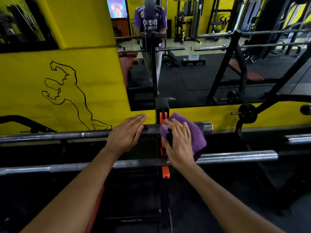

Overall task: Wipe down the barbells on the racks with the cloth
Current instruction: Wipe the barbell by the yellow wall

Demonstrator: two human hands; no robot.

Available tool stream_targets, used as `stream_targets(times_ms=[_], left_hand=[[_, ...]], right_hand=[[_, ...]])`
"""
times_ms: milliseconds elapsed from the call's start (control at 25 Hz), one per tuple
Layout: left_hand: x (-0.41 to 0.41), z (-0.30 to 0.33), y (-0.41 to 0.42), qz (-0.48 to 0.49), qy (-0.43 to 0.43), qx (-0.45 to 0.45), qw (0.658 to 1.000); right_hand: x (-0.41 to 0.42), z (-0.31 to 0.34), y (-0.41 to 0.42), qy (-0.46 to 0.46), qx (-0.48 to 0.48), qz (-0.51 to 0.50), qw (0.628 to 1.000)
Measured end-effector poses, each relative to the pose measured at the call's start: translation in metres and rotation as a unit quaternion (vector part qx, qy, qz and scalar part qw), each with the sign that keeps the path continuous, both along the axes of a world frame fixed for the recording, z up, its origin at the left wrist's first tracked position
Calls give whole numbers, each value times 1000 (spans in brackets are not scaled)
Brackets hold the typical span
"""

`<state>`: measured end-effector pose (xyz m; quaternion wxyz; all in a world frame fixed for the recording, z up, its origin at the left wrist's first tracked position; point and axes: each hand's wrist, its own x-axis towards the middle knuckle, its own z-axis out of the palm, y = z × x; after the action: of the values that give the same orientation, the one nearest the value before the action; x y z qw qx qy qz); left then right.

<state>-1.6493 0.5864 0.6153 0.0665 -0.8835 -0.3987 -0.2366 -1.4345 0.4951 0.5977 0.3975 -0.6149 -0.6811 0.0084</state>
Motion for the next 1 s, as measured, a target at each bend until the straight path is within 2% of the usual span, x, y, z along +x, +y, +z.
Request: stream_targets(times_ms=[80, 160, 200, 280, 320, 400, 440, 480, 520, 640, 720, 800, 880, 1000], left_hand=[[1, 0, 2, 3, 2, -6, 1000], [2, 0, 3, 7, -1, -4, 1000], [1, -1, 3, 8, -5, -2, 1000], [0, -4, 4, 5, -9, 7, 1000], [0, -5, 5, 2, -8, 11, 1000], [2, -6, 5, -4, -6, 12, 1000], [2, -6, 4, -8, -7, 9, 1000], [0, -6, 3, -14, -6, 5, 1000], [-4, -5, 2, -21, -6, 4, 1000], [-31, -10, 3, -26, 0, 19, 999], [-43, -18, 3, -10, -1, 8, 1000], [-47, -23, 3, -12, -11, -7, 1000], [-44, -23, 5, -25, -15, -9, 1000], [-42, -21, 2, -29, -23, 0, 999]], right_hand=[[-4, -20, -21, 116, -11, 93, 989], [-2, -30, -39, 248, -30, 143, 958], [1, -33, -46, 337, -39, 140, 930], [14, -34, -58, 489, -40, 43, 870], [24, -37, -60, 560, -29, -41, 827], [51, -36, -61, 714, -11, -190, 674], [65, -34, -58, 769, -8, -209, 604], [79, -32, -51, 798, -7, -198, 569], [92, -26, -40, 811, -9, -165, 561], [114, -12, 5, 816, 48, -64, 573], [114, -11, 30, 830, 73, -7, 554], [93, -25, 47, 829, 35, 14, 558], [66, -46, 55, 799, -50, 46, 597], [45, -53, 47, 804, -139, 58, 576]])
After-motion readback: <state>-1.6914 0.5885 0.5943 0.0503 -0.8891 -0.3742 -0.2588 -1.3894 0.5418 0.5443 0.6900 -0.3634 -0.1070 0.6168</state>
